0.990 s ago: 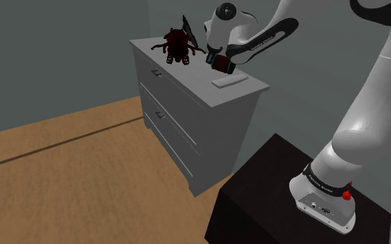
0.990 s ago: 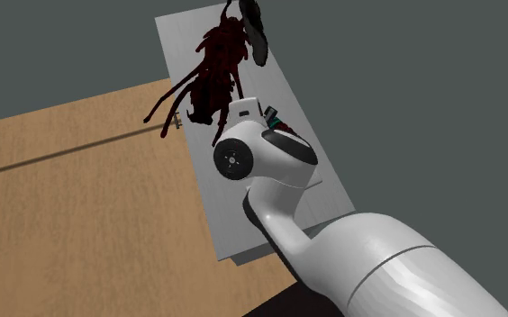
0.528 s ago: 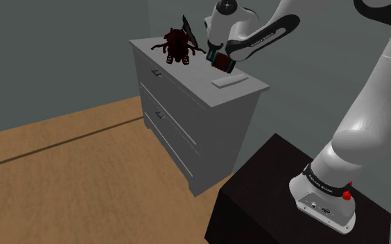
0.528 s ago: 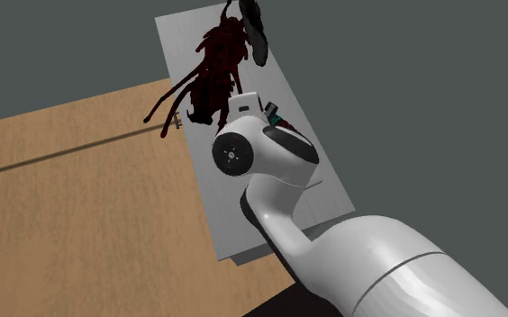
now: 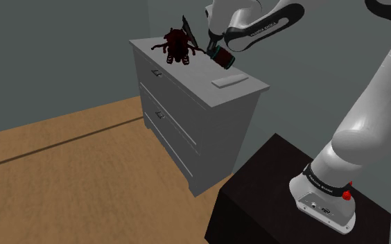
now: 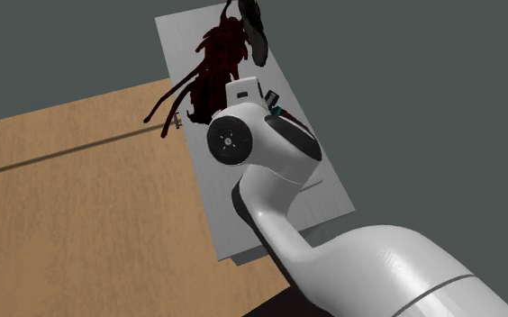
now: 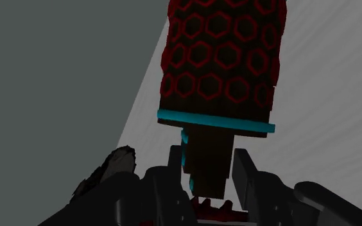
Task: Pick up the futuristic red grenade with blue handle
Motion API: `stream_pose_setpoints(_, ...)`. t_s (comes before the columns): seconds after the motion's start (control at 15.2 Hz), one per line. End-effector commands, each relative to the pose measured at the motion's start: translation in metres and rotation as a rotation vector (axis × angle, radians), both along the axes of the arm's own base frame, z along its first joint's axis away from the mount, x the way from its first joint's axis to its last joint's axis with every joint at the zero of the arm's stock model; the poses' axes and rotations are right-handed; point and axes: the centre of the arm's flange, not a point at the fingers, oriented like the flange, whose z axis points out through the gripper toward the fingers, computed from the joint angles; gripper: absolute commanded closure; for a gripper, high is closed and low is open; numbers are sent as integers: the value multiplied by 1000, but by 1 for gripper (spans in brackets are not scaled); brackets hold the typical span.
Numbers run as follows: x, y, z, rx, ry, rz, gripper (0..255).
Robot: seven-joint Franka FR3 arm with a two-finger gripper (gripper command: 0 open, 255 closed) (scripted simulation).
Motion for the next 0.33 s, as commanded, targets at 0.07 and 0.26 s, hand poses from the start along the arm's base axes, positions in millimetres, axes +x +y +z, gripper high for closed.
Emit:
stream_pose_setpoints(0.07,0,0,17,0,-1,1,255)
stream_pose_setpoints(0.26,0,0,23,0,-1,1,255)
